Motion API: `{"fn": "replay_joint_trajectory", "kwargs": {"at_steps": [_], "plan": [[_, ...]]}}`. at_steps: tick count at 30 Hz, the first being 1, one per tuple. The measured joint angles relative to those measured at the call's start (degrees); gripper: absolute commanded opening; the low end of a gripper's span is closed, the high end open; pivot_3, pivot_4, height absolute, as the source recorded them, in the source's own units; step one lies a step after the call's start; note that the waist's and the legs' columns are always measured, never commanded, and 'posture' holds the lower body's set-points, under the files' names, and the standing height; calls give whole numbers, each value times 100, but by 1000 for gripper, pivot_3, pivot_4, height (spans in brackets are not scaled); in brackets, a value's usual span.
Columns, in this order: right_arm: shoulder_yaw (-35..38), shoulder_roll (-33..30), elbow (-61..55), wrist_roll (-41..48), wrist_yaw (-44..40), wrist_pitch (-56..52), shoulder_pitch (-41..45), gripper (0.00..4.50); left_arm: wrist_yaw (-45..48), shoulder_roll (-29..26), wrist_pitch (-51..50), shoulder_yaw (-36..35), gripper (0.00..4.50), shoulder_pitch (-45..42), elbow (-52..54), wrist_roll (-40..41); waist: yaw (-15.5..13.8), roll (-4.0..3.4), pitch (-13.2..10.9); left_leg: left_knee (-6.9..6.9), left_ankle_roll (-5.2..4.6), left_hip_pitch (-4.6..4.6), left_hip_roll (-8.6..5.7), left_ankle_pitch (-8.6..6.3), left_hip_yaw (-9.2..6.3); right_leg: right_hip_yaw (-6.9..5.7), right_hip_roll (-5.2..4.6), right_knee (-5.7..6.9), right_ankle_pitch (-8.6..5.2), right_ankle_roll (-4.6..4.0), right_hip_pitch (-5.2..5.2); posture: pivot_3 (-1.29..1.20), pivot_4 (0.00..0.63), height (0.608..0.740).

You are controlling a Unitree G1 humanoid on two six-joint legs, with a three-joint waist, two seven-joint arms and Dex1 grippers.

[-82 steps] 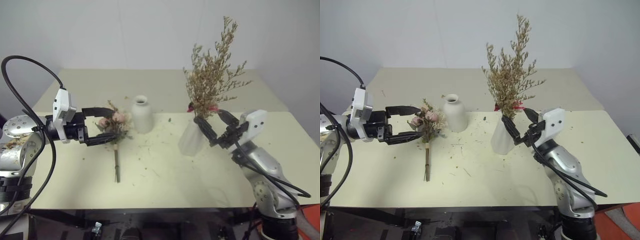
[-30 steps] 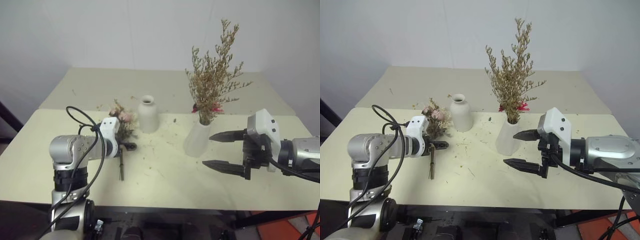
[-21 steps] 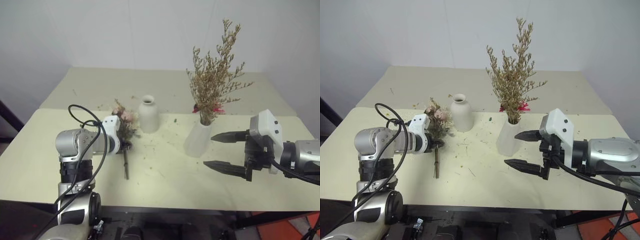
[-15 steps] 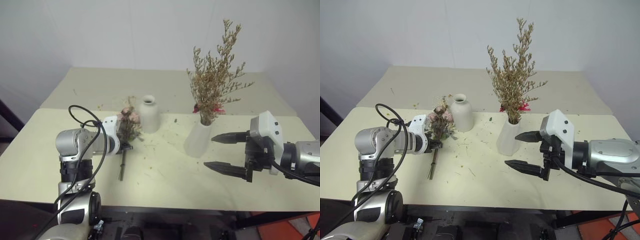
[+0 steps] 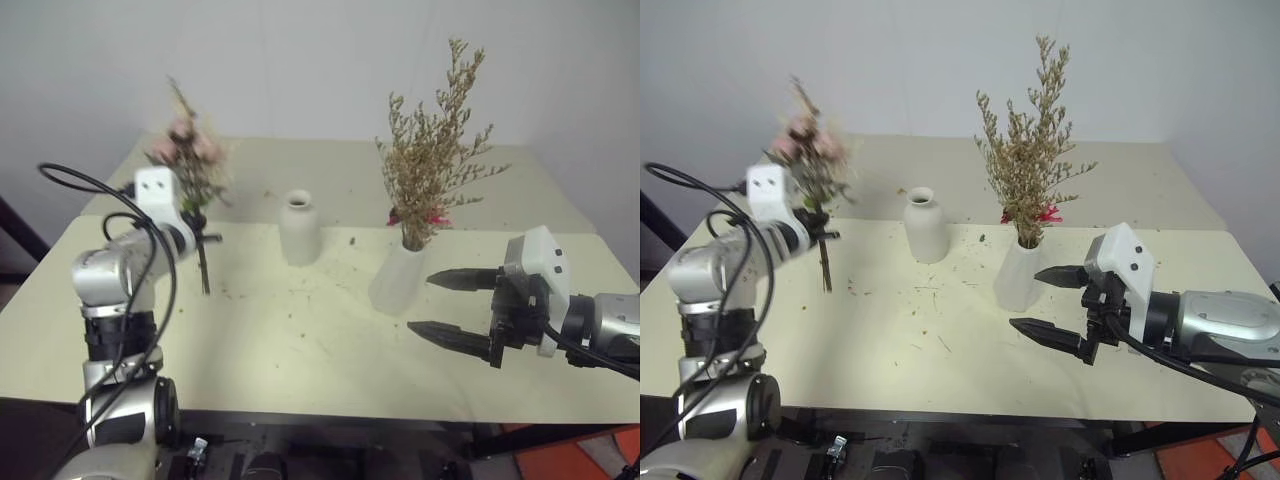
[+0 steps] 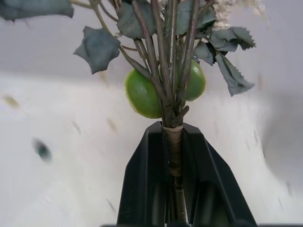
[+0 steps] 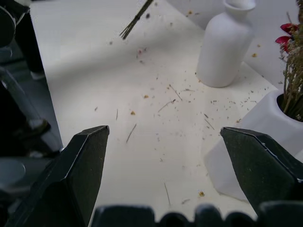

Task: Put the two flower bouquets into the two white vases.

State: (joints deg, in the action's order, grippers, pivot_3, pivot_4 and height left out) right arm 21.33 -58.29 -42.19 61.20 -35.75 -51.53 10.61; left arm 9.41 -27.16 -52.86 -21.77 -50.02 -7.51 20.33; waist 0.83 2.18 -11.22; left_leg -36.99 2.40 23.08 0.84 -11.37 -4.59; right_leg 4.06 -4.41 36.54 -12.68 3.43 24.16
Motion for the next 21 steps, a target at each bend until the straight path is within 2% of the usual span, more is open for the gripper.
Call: {"fn": "replay_joint_trajectory", "kwargs": {"at_steps": [4,10,17,21], "plan": [[43,150,-168,498,744,-62,9,4500,1261,14,1676,-445,114,-787,-960,553,-36,1,1,1,0,15,-1,0,-1,-5,-2,-36,30,-20,-4,0,150,740],[-567,523,-814,979,2538,-148,208,4500,3484,100,3902,-617,114,-2100,-3684,923,-1,3,2,0,-1,22,-3,0,2,-4,-3,-49,42,-22,-4,0,150,740],[-1274,736,-1164,1185,4541,-268,470,4500,5154,134,4821,-724,114,-2777,-5755,1019,57,3,2,2,-4,27,0,0,0,-3,-1,-45,43,-25,3,0,150,740],[-1392,736,-1255,1371,5095,-260,473,4500,5398,165,5196,-804,114,-2872,-6229,998,61,3,2,1,-4,25,0,0,-1,-3,-1,-44,44,-25,1,0,150,740]]}}
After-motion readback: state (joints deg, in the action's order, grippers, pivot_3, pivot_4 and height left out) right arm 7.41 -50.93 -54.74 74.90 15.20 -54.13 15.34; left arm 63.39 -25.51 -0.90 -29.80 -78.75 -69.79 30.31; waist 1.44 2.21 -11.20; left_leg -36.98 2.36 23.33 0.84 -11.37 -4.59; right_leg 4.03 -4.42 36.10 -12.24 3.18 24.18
